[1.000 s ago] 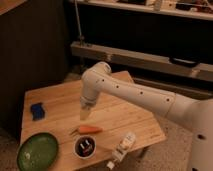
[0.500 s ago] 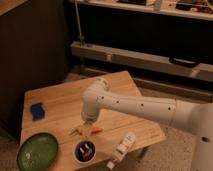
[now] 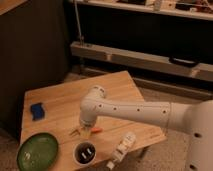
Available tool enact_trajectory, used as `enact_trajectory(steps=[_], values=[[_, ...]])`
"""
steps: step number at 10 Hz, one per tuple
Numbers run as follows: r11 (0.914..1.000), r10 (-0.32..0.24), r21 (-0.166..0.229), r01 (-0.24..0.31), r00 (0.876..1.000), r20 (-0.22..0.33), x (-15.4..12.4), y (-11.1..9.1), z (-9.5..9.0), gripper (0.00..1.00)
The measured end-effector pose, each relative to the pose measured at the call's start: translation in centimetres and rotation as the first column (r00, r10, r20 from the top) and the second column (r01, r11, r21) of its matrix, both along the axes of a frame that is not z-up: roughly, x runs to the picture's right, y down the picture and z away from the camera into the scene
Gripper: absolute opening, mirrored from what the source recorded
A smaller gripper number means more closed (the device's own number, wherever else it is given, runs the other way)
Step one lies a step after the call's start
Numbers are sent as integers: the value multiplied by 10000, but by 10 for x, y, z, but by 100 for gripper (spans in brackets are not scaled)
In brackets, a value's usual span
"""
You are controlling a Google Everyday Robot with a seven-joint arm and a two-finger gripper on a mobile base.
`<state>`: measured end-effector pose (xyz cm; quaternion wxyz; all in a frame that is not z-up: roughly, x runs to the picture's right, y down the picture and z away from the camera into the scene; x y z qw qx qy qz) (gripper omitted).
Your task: Place the pepper in the ceramic bowl
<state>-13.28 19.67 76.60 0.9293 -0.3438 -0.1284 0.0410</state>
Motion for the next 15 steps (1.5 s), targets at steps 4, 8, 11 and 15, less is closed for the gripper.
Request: enact_trajectory(steps=[4, 8, 11, 15], values=[[9997, -241, -82, 239, 9994, -240, -1, 13, 11, 80], [9999, -35, 158, 45, 9981, -611, 11, 47, 38, 76], [9991, 204, 395, -179, 9977, -644, 14, 51, 46, 45], [9982, 258, 549, -230, 9983, -526, 9, 42, 44, 11]])
